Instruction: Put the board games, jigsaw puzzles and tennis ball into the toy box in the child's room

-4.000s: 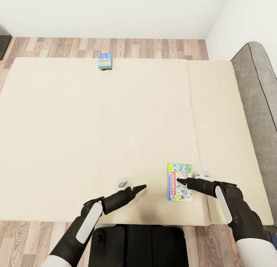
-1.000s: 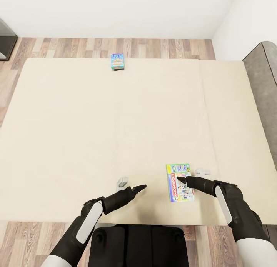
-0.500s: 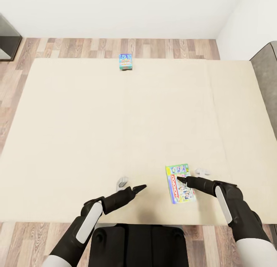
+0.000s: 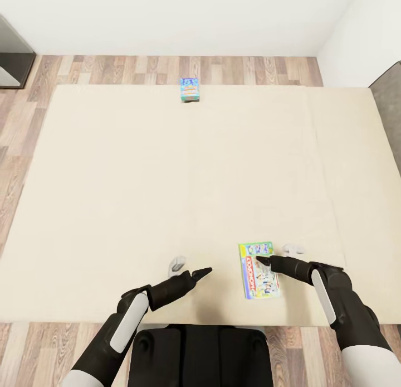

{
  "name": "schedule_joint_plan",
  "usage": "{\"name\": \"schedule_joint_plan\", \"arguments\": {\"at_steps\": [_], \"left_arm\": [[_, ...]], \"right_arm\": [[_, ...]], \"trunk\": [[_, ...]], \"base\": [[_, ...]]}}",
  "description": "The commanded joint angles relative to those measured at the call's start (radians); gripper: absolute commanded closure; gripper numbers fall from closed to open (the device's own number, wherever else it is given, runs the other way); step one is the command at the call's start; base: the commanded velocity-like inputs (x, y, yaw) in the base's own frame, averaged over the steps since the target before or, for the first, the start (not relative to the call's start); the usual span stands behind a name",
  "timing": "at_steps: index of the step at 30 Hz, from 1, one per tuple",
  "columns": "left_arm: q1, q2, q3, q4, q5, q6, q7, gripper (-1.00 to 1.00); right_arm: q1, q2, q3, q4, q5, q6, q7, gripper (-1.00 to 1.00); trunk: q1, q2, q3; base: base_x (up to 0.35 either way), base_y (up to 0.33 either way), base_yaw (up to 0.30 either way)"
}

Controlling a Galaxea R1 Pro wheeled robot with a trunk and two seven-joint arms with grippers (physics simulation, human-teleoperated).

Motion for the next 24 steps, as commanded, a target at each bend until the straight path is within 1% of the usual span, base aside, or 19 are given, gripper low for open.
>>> {"name": "schedule_joint_plan", "arguments": {"at_steps": [1,24], "left_arm": [[0.000,0.000,0.001,0.000,0.005,0.007,0.000,-1.00],[0.000,0.000,0.001,0.000,0.005,0.007,0.000,-1.00]], "right_arm": [[0.000,0.000,-0.001,0.000,-0.008,0.008,-0.001,-1.00],[0.000,-0.001,-0.002,-0.001,-0.011,0.011,0.008,-1.00]], "trunk": [[0.000,-0.001,-0.001],[0.000,-0.001,-0.001]], "base": [[0.000,0.032,0.000],[0.000,0.008,0.000]]}}
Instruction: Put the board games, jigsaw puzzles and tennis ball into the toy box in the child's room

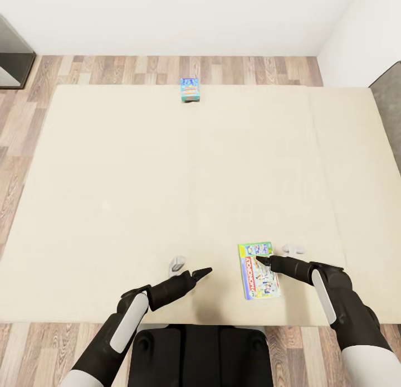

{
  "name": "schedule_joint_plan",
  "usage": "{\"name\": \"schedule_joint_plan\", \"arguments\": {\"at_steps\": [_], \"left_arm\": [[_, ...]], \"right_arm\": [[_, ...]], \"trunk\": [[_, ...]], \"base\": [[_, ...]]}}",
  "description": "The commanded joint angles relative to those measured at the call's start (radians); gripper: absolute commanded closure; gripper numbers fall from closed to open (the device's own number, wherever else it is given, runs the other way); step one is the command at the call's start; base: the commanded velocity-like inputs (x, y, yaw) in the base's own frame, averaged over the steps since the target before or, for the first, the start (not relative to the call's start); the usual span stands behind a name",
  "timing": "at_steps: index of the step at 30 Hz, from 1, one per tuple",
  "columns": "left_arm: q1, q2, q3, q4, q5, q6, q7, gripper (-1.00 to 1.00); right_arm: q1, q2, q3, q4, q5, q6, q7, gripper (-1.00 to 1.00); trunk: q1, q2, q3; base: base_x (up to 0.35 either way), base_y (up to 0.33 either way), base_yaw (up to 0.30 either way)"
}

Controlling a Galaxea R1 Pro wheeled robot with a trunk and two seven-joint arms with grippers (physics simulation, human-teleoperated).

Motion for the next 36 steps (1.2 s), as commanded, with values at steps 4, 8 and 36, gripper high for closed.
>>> {"name": "schedule_joint_plan", "arguments": {"at_steps": [4,8,36], "left_arm": [[0.000,0.000,0.001,0.000,0.005,0.007,0.000,-1.00],[0.000,0.000,0.001,0.000,0.005,0.007,0.000,-1.00],[0.000,0.000,0.001,0.000,0.005,0.007,0.000,-1.00]], "right_arm": [[0.000,0.000,-0.001,-0.001,-0.009,0.009,0.001,-1.00],[0.000,0.000,-0.001,-0.001,-0.010,0.010,0.004,-1.00],[0.000,0.001,0.001,-0.001,-0.012,0.048,0.137,-1.00]], "trunk": [[0.000,-0.001,-0.001],[0.000,-0.001,-0.001],[0.000,-0.001,-0.001]], "base": [[0.000,0.000,0.000],[0.000,0.000,0.000],[0.000,0.000,0.000]]}}
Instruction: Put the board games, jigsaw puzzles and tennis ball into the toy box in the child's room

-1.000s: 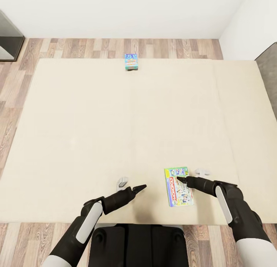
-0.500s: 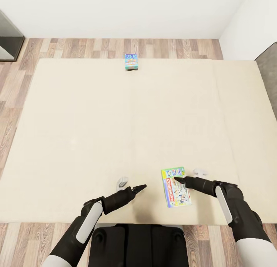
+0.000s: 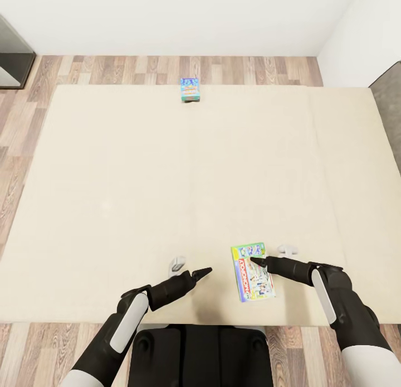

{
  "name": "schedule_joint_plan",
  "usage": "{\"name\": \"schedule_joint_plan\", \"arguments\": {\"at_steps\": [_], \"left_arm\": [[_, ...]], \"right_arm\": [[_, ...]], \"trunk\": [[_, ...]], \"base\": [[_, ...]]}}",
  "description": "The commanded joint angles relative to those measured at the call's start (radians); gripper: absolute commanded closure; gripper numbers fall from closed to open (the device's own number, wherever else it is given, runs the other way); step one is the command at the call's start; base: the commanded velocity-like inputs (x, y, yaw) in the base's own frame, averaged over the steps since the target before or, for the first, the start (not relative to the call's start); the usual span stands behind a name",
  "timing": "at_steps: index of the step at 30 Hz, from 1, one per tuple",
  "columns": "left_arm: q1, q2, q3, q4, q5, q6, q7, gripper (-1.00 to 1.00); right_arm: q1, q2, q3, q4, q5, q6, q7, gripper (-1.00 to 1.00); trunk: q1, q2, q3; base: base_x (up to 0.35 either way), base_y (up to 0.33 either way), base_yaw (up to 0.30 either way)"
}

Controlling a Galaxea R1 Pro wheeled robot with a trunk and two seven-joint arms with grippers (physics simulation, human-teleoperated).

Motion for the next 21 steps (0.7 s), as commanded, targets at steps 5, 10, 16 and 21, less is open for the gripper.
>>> {"name": "schedule_joint_plan", "arguments": {"at_steps": [5,10,16,21], "left_arm": [[0.000,0.000,0.001,0.000,0.005,0.007,0.000,-1.00],[0.000,0.000,0.001,0.000,0.005,0.007,0.000,-1.00],[0.000,0.000,0.001,0.000,0.005,0.007,0.000,-1.00],[-0.001,0.000,0.001,0.000,0.005,0.007,0.000,-1.00]], "right_arm": [[0.000,0.001,-0.001,0.000,-0.008,0.009,0.002,-1.00],[0.000,0.001,-0.001,0.000,-0.008,0.009,0.002,-1.00],[0.000,0.001,0.000,0.000,-0.008,0.010,0.003,-1.00],[0.000,0.000,-0.002,-0.001,-0.007,0.010,0.004,-1.00]], "trunk": [[0.000,-0.001,-0.001],[0.000,-0.001,-0.001],[0.000,-0.001,-0.001],[0.000,-0.001,-0.001]], "base": [[0.000,0.000,0.000],[0.000,0.000,0.000],[0.000,0.000,0.000],[0.000,0.000,0.000]]}}
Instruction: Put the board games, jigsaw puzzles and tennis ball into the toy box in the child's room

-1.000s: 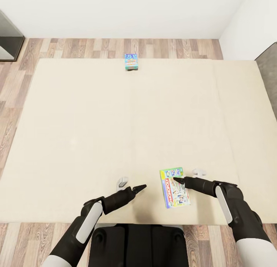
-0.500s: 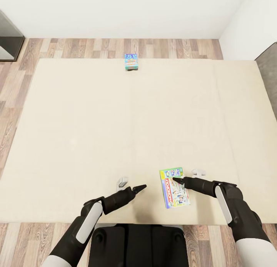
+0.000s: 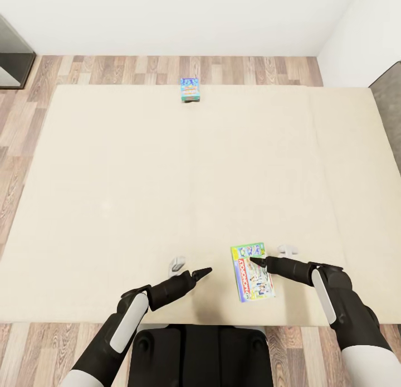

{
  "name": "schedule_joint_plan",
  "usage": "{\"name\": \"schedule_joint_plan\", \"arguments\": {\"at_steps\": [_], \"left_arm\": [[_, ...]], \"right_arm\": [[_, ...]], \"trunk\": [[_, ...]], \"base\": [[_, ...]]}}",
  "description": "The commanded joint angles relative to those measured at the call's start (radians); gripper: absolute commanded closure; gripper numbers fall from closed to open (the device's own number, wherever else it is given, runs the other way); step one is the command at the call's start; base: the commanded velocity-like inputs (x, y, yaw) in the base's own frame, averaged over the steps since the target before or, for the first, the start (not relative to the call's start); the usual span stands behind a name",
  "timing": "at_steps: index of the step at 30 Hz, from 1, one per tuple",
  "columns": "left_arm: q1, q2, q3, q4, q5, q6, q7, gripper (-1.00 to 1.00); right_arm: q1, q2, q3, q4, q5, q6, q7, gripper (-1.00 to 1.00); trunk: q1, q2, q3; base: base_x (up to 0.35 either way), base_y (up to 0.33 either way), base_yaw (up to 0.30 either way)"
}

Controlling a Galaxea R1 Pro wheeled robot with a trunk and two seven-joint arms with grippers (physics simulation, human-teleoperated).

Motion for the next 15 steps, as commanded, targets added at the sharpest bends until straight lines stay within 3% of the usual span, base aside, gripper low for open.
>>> {"name": "schedule_joint_plan", "arguments": {"at_steps": [1,15], "left_arm": [[0.000,0.000,0.001,0.000,0.005,0.007,0.000,-1.00],[0.000,0.000,0.001,0.000,0.005,0.007,0.000,-1.00]], "right_arm": [[-0.001,-0.001,-0.002,-0.002,-0.007,0.008,-0.001,-1.00],[0.000,-0.006,-0.008,-0.053,-0.004,0.008,0.001,-1.00]], "trunk": [[0.000,-0.001,-0.001],[0.000,-0.001,-0.001]], "base": [[0.000,0.000,0.000],[0.000,0.000,0.000]]}}
